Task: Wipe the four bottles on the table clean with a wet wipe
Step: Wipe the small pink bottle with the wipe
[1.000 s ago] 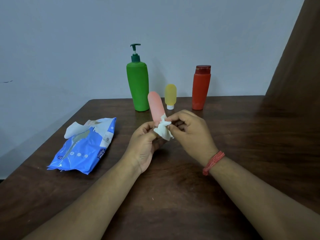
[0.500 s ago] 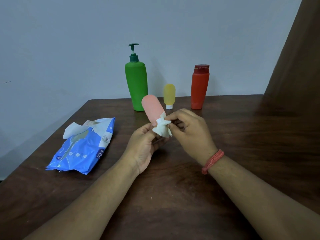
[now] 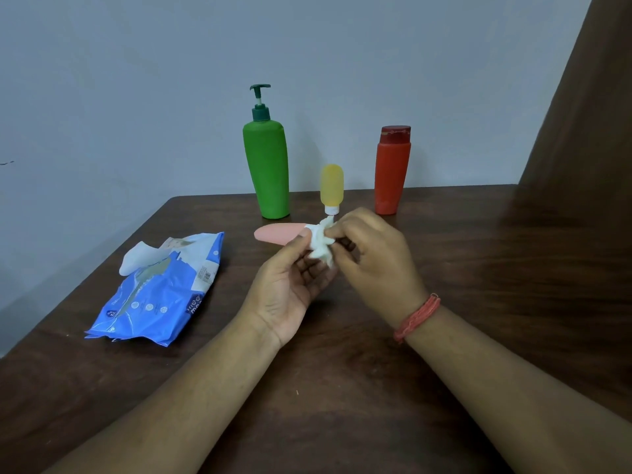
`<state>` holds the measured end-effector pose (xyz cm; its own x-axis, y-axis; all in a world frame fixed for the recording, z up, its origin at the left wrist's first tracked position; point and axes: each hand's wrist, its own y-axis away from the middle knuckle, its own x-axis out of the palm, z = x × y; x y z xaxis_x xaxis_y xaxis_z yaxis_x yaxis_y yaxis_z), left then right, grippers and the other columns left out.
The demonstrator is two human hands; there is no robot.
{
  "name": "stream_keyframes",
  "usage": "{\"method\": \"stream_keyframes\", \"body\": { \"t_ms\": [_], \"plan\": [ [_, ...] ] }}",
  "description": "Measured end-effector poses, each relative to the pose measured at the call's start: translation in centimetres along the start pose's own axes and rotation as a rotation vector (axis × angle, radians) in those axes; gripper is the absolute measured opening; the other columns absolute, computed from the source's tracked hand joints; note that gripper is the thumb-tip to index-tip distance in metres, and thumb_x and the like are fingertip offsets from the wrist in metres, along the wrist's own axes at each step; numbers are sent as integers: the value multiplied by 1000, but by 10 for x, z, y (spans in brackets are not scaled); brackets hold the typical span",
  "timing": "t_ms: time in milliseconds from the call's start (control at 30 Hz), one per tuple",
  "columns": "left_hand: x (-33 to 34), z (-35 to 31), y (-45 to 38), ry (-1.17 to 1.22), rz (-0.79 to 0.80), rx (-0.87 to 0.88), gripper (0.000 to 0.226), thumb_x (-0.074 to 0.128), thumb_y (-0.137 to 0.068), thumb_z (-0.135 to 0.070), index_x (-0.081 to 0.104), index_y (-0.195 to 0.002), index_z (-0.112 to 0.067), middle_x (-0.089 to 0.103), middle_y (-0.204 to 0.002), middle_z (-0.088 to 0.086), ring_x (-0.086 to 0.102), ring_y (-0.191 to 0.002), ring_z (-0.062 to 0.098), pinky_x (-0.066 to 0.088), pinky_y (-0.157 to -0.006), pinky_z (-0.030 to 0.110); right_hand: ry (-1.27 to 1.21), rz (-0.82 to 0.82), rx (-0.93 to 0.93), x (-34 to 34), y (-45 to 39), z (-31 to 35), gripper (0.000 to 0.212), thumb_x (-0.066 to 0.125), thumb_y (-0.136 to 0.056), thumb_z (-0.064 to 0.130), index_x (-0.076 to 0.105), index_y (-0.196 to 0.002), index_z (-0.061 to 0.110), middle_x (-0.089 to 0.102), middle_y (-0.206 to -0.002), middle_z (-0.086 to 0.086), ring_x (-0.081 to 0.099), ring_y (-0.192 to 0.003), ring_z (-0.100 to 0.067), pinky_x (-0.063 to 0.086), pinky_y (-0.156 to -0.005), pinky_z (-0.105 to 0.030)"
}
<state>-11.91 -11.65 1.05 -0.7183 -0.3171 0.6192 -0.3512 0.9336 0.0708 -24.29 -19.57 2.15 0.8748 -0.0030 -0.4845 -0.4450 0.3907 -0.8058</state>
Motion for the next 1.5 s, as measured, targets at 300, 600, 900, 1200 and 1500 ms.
{"method": "stream_keyframes", "body": {
  "t_ms": [300,600,900,1200,1500],
  "plan": [
    [-2,-1,1,-25,46,-23,37,66,-86,-33,74,-115,-12,70,-99,6,66,-88,16,44,-108,47,37,1,-63,0,0,3,12,69,-84,-3,70,-93,6,64,-97,-5,61,-89,-14,50,-78,-25],
    [1,-1,4,-35,43,-18,24,61,-95,-32,79,-103,-18,71,-105,8,65,-97,18,45,-104,43,27,27,-172,-2,0,6,12,67,-85,-4,70,-94,3,63,-96,-6,62,-89,-20,52,-78,-30],
    [7,0,6,27,49,1,26,61,-91,-30,79,-90,-11,43,-66,-1,49,-57,9,48,-94,41,-2,-31,11,-3,1,-4,16,69,-81,-6,62,-86,8,59,-90,0,56,-78,-12,48,-70,-24],
    [0,-1,3,-210,2,163,32,68,-81,-29,72,-108,-12,75,-98,4,66,-91,14,49,-96,38,-768,-20,601,6,-2,0,27,63,-85,-14,70,-90,12,75,-91,-8,70,-84,-17,59,-79,-32],
    [-10,0,-1,-549,-52,218,24,73,-87,-32,67,-109,-24,75,-111,-8,66,-112,9,47,-103,33,-627,-48,680,11,3,-3,19,69,-87,-5,71,-92,13,75,-92,-6,71,-85,-16,58,-75,-30]
  ]
}}
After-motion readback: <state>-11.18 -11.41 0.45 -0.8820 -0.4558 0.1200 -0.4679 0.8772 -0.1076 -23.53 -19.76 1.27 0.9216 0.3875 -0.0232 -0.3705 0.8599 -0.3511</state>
